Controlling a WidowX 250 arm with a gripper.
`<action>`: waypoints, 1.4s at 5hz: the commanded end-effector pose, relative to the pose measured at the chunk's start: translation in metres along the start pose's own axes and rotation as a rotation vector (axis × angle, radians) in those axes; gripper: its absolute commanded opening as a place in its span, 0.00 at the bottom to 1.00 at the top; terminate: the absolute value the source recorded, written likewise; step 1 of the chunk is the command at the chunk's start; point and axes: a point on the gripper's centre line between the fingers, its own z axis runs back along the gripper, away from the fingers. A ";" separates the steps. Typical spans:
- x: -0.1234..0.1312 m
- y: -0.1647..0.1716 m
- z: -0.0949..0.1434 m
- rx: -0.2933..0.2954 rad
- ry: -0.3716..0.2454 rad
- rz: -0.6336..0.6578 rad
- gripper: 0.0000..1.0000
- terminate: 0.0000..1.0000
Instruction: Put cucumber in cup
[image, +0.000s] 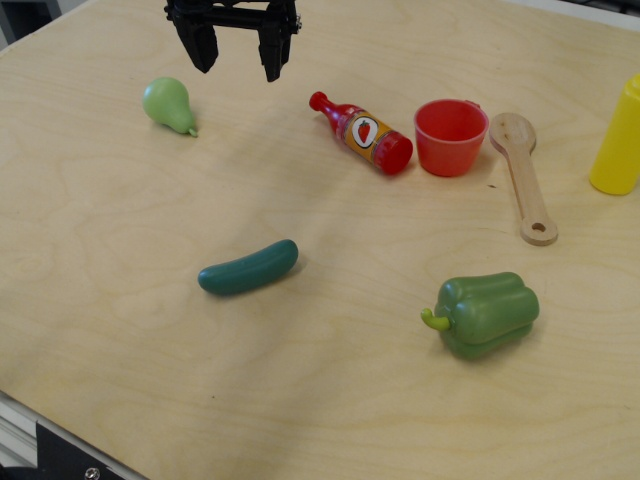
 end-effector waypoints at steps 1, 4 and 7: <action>0.000 0.000 0.000 0.000 0.000 0.000 1.00 0.00; -0.073 -0.019 0.021 -0.134 0.069 -0.632 1.00 0.00; -0.131 -0.030 -0.014 -0.112 0.147 -0.876 1.00 0.00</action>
